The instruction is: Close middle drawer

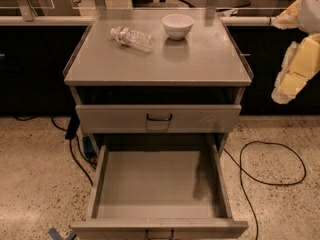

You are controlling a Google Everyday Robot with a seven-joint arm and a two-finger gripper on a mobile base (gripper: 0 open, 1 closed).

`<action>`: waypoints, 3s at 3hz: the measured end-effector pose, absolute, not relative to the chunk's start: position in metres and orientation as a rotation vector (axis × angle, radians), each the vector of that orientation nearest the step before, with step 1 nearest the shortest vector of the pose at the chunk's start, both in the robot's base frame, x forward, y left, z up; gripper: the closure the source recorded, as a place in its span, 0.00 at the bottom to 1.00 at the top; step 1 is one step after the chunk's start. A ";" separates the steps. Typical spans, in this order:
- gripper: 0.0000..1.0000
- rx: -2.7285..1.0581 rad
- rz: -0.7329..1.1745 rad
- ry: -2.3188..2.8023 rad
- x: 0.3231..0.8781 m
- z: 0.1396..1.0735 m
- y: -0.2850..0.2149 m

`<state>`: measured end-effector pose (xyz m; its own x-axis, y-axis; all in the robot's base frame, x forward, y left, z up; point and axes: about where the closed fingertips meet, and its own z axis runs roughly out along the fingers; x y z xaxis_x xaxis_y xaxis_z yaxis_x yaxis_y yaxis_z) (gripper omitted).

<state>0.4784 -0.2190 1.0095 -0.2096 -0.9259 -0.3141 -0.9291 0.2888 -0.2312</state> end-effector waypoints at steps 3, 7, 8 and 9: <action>0.00 -1.657 -0.005 2.132 0.485 1.021 -0.219; 0.78 -1.658 -0.004 2.130 0.485 1.021 -0.219; 0.99 -1.658 -0.004 2.130 0.485 1.021 -0.219; 1.00 -1.661 -0.009 2.106 0.480 1.019 -0.221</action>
Offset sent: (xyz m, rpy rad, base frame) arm -0.0059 -0.0040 0.0057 0.0003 -0.0126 0.0311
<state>0.4803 -0.2211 1.0193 -0.1688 -0.9237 -0.3440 -0.9206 0.2724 -0.2799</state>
